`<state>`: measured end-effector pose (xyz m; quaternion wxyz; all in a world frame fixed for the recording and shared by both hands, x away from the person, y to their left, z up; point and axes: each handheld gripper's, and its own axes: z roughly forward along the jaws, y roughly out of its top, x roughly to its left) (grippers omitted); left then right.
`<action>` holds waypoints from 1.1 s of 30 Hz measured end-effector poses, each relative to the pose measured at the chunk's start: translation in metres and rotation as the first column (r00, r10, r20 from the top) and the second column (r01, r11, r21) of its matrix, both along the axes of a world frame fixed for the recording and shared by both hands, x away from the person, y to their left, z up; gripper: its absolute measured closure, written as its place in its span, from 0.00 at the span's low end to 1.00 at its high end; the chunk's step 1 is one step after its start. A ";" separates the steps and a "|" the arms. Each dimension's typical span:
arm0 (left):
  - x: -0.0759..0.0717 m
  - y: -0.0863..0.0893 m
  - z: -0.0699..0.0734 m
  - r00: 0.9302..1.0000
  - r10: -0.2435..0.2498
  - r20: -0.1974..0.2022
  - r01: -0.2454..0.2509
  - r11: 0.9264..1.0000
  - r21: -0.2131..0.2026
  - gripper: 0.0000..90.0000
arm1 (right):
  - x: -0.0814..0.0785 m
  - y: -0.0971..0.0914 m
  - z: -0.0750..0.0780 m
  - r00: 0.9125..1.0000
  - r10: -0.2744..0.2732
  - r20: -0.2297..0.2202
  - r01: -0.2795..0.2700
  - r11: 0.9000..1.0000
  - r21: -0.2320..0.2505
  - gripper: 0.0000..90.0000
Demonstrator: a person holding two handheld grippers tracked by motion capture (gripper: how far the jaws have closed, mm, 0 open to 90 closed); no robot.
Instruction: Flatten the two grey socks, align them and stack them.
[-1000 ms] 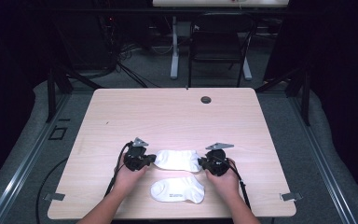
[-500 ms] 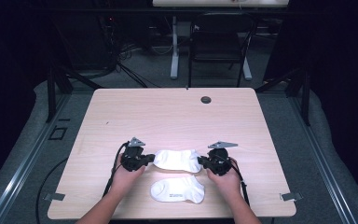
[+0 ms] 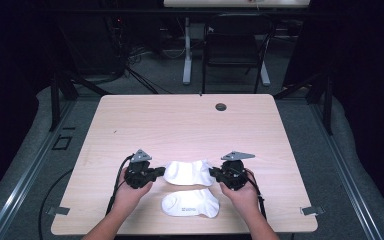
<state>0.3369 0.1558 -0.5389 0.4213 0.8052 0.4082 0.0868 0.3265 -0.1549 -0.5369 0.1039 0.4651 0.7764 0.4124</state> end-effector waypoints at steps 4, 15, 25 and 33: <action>-0.008 0.002 0.005 1.000 -0.017 0.008 0.018 1.000 -0.015 1.00 | -0.006 0.000 0.004 1.000 0.012 0.007 -0.012 1.000 0.003 0.96; -0.031 0.007 0.012 0.999 -0.036 0.024 0.036 0.999 -0.021 1.00 | -0.024 -0.003 0.012 1.000 0.018 -0.015 -0.018 0.999 0.028 0.96; -0.047 0.010 0.013 0.999 -0.047 0.017 0.047 0.998 -0.032 1.00 | -0.041 0.004 0.017 0.999 0.042 -0.024 -0.043 0.999 -0.025 0.96; -0.056 0.014 0.011 0.999 -0.042 0.005 0.043 0.998 -0.042 1.00 | -0.052 0.008 0.019 0.997 0.063 -0.032 -0.064 0.998 -0.021 0.96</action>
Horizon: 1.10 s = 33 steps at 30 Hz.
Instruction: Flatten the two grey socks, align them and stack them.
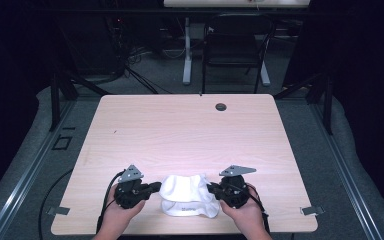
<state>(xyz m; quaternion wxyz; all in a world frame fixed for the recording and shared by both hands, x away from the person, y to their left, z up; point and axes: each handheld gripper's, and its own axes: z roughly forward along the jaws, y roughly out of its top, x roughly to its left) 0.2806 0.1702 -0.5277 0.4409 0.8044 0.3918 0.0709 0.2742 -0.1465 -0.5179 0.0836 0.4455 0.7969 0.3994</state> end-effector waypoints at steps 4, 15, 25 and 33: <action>-0.003 0.002 -0.003 1.000 0.002 -0.012 -0.002 1.000 0.002 1.00 | -0.005 0.000 0.000 1.000 -0.001 0.002 0.002 1.000 -0.003 0.96; -0.011 -0.003 -0.013 1.000 -0.007 -0.025 0.007 1.000 -0.011 1.00 | -0.009 -0.008 -0.008 1.000 -0.024 -0.001 0.024 1.000 0.006 0.96; -0.018 -0.008 -0.016 0.999 -0.030 -0.035 0.031 0.999 0.008 1.00 | -0.014 -0.010 -0.008 1.000 -0.020 -0.021 0.020 1.000 -0.001 0.96; -0.023 -0.009 -0.018 0.999 -0.033 -0.042 0.033 0.999 0.012 1.00 | -0.017 -0.014 -0.007 0.999 -0.023 -0.027 0.023 1.000 -0.001 0.96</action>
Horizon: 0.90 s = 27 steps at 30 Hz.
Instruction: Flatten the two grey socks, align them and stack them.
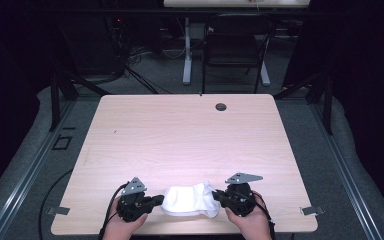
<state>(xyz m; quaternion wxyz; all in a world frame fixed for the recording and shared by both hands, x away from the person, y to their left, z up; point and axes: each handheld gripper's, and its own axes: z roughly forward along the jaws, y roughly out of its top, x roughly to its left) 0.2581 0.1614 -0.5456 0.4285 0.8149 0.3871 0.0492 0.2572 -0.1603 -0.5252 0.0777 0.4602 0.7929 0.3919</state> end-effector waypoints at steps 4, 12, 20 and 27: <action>0.001 0.000 -0.003 1.000 0.011 -0.003 -0.011 1.000 -0.007 1.00 | -0.002 -0.001 -0.004 1.000 -0.009 -0.003 0.009 1.000 -0.003 0.96; 0.003 -0.001 -0.009 1.000 0.004 -0.015 -0.004 1.000 -0.003 1.00 | -0.001 -0.003 -0.012 1.000 -0.003 -0.018 0.003 1.000 -0.013 0.96; 0.003 -0.005 -0.015 1.000 -0.011 -0.023 0.012 1.000 0.021 1.00 | 0.000 -0.004 -0.017 0.999 -0.011 -0.030 0.011 1.000 -0.023 0.96; 0.005 -0.007 -0.021 0.999 -0.019 -0.039 0.020 0.999 0.041 1.00 | 0.001 -0.005 -0.020 0.999 -0.010 -0.032 0.009 0.999 -0.032 0.96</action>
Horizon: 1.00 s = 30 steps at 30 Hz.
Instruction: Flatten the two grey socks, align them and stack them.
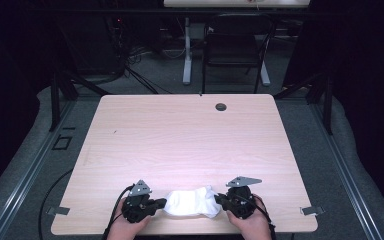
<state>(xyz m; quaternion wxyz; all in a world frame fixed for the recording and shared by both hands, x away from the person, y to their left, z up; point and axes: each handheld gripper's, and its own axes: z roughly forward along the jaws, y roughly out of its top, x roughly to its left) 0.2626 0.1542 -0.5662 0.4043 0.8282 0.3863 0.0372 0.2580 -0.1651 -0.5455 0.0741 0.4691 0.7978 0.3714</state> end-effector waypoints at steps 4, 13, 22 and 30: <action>0.000 -0.001 -0.002 1.000 0.002 -0.006 -0.002 1.000 0.005 1.00 | 0.000 0.001 -0.002 1.000 0.002 -0.014 -0.002 1.000 -0.006 0.96; 0.001 -0.001 -0.005 1.000 0.003 -0.006 -0.003 1.000 0.019 0.99 | -0.001 0.003 -0.007 1.000 0.005 -0.030 -0.006 0.999 -0.039 0.96; 0.001 0.002 -0.001 1.000 0.020 0.008 -0.020 1.000 0.001 0.92 | 0.000 0.000 -0.007 1.000 -0.007 -0.010 0.007 1.000 -0.014 0.83; 0.000 0.005 0.010 0.998 0.027 0.050 -0.025 0.999 -0.028 0.83 | -0.003 -0.003 0.002 0.998 -0.010 0.065 0.007 0.999 0.040 0.78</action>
